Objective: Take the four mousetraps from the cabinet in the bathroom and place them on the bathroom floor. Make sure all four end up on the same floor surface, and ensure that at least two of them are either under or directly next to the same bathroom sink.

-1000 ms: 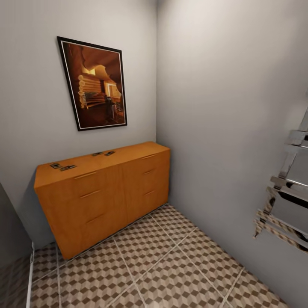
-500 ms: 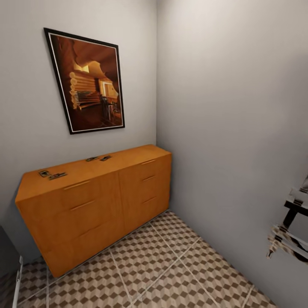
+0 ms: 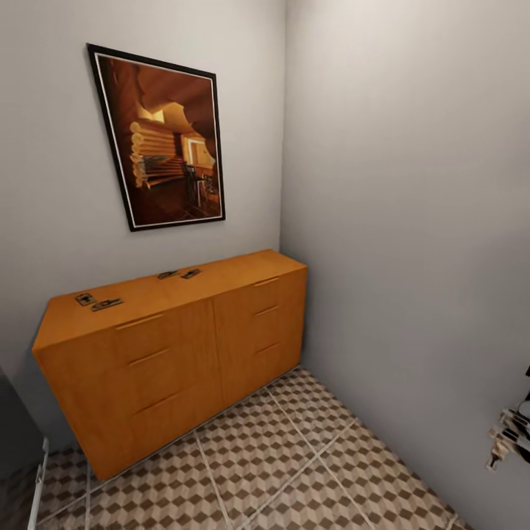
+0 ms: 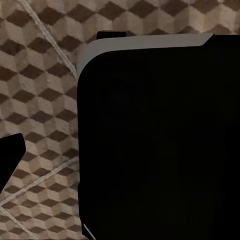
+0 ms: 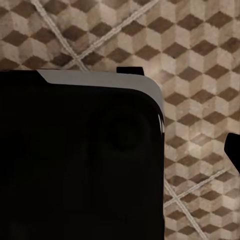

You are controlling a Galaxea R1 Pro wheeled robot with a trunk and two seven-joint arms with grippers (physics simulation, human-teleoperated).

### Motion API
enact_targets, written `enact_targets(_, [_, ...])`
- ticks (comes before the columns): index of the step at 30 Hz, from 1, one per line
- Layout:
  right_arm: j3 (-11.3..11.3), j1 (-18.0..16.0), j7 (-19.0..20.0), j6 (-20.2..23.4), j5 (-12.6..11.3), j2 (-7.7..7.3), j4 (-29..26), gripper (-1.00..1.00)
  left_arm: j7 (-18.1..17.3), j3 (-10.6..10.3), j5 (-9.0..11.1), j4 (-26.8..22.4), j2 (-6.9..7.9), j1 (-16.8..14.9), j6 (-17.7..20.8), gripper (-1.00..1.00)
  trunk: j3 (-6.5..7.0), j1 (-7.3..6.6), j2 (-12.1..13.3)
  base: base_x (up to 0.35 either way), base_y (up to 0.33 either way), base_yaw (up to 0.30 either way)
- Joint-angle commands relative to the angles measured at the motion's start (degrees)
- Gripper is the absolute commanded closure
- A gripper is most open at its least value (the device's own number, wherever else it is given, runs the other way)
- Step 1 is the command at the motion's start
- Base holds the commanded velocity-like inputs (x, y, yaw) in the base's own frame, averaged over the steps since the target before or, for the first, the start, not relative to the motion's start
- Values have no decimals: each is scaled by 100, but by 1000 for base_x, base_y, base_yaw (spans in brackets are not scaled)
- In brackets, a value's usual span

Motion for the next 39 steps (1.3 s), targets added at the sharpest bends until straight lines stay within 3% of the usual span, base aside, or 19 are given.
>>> enact_targets(1, [1,-2,-4,-18,-1,0,4,-100,-2,4,5,-2,0,-1,-3,-100,-8,0,-3,15,0,241])
enact_targets(14, [-1,-3,-3,-17,-7,-4,4,-100,-2,-3,5,-5,0,-1,-4,-100,-37,0,-3,4,0,209])
enact_targets(31, [-5,-3,-3,-16,-8,-8,4,-100,-2,-4,5,-3,-7,-1,-4,-100,-40,0,-3,4,0,19])
enact_targets(39, [-5,-5,-3,-16,-8,-8,4,-100,-2,-10,-1,3,-8,-1,-2,-100,-40,0,-3,175,-80,1])
